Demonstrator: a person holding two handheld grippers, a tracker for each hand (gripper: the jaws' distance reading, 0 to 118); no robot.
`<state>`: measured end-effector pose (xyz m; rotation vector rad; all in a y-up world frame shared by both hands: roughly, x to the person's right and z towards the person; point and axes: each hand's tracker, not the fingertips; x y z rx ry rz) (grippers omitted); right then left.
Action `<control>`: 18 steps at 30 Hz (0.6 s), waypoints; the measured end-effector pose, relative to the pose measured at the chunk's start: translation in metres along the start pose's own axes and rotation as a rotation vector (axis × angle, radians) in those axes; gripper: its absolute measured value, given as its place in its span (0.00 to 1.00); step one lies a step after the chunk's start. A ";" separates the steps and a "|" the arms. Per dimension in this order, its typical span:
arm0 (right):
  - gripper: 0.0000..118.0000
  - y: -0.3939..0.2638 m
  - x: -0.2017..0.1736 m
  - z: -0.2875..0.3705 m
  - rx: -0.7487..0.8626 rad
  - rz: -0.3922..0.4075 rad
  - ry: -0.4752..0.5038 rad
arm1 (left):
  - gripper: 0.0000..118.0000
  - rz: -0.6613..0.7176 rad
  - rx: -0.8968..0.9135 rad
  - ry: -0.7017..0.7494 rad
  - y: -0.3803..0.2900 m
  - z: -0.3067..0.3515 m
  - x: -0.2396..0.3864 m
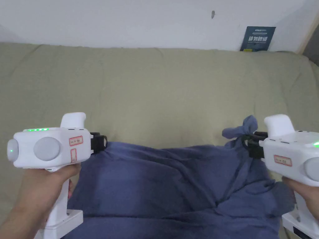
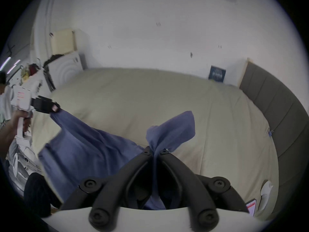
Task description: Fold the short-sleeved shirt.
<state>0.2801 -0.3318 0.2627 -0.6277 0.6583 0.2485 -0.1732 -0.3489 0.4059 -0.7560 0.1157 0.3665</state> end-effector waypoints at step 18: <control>0.03 -0.207 -0.074 0.108 -0.150 -0.100 -0.013 | 0.07 0.127 -0.147 0.139 -0.206 0.088 -0.032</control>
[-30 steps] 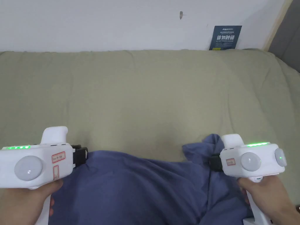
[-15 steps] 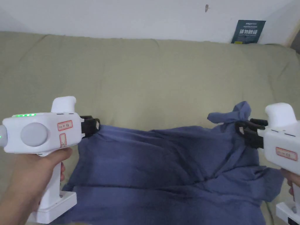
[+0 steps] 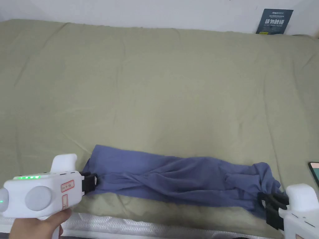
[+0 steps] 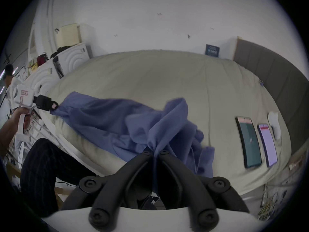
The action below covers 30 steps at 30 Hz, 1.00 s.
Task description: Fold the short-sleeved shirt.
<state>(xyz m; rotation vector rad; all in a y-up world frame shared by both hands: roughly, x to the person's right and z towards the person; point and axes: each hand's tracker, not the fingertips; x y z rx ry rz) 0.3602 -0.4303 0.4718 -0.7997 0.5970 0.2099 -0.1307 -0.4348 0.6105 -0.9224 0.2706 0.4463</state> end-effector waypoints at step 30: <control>0.05 -0.011 -0.084 0.084 0.066 -0.255 0.074 | 1.00 0.381 -0.151 -0.689 0.053 -0.058 -0.152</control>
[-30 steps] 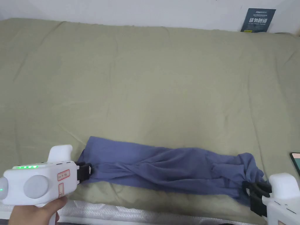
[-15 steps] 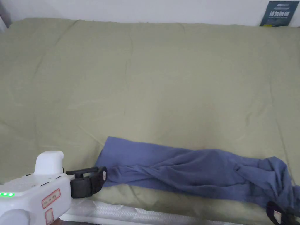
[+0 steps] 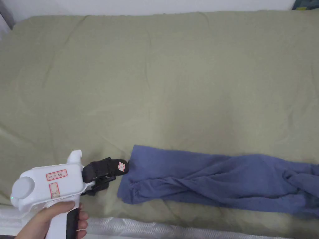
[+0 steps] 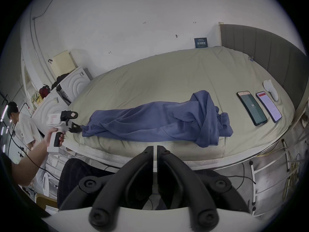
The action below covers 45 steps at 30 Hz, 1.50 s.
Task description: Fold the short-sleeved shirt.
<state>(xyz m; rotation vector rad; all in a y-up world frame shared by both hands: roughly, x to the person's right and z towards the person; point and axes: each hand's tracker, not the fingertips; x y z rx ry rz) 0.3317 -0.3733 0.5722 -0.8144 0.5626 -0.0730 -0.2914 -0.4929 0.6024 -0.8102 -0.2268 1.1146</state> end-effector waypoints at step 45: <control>0.05 -0.021 -0.020 0.042 0.137 0.004 0.098 | 0.07 -0.413 0.180 0.638 -0.073 -0.082 0.213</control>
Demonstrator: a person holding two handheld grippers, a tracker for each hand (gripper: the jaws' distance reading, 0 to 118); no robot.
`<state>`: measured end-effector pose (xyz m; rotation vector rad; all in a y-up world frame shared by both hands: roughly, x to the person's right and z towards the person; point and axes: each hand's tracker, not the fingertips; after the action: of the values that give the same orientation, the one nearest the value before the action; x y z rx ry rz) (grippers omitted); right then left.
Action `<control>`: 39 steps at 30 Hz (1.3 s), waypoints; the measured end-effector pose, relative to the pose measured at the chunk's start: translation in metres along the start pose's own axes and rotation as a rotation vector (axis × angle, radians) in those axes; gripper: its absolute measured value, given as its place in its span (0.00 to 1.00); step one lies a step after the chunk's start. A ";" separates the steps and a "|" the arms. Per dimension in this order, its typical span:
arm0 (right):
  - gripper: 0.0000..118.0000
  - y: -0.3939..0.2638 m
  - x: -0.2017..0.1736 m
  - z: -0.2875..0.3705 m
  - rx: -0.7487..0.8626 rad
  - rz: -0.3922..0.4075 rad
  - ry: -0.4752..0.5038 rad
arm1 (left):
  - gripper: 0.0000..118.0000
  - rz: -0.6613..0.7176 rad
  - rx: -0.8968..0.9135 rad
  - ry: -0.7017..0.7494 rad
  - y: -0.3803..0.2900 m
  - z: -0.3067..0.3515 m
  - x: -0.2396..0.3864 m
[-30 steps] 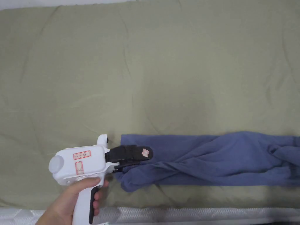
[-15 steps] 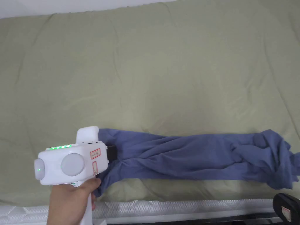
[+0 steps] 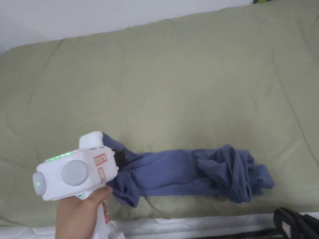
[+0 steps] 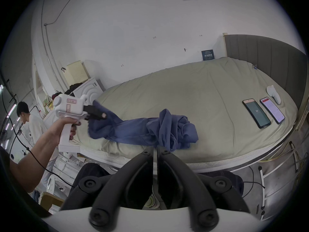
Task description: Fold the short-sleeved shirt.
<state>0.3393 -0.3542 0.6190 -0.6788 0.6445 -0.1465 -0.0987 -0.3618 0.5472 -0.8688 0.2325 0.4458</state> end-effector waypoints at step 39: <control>0.05 0.009 0.033 0.015 0.029 -0.024 -0.062 | 0.09 -0.013 -0.089 -0.232 -0.044 -0.086 0.050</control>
<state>0.3740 -0.3502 0.6052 -0.6607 0.5736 -0.1558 -0.0351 -0.4392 0.5044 -0.8970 -0.0061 0.5439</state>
